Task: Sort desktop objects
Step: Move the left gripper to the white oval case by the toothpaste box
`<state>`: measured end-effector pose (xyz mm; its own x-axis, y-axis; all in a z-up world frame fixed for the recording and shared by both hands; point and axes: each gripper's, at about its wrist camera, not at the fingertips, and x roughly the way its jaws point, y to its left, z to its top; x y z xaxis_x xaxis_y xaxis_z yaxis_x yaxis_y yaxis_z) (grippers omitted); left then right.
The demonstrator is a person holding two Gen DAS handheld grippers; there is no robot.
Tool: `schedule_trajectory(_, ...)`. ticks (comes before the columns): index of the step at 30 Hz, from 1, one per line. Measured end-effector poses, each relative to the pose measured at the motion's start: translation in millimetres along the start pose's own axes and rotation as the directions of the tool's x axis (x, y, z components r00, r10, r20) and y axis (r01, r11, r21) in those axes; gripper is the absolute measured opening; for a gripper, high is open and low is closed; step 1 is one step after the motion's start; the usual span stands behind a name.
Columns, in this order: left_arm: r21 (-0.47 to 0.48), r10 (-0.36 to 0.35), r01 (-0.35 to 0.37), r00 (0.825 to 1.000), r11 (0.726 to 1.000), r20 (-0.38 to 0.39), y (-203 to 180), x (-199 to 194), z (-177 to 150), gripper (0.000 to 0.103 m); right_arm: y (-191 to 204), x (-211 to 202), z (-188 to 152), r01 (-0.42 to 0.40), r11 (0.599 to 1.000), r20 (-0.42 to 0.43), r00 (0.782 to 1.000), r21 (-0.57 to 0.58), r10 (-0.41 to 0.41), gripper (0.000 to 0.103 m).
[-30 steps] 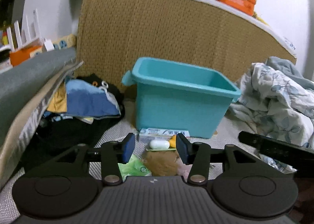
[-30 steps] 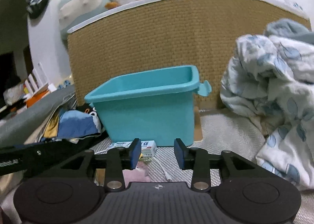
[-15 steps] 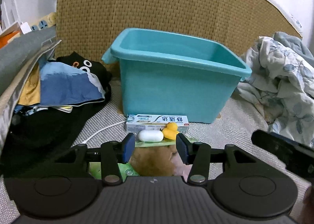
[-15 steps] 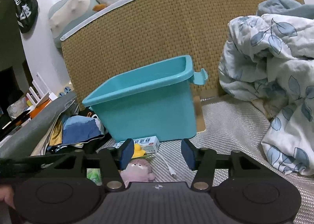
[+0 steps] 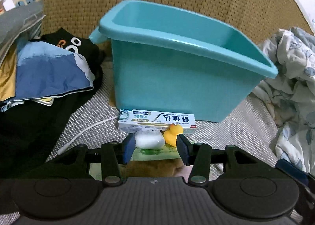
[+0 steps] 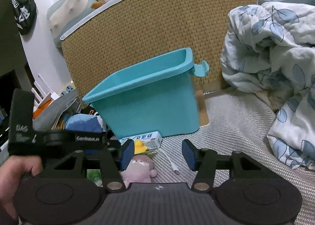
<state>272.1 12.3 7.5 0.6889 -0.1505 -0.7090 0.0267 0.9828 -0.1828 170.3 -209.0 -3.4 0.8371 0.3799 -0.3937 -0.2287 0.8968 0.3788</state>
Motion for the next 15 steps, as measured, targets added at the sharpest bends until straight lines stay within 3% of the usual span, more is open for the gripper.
schedule_trajectory(15, 0.01, 0.019, -0.018, 0.995, 1.0, -0.094, 0, 32, 10, 0.055, -3, 4, -2, -0.008, 1.0, -0.023, 1.0, 0.021, 0.009, 0.058)
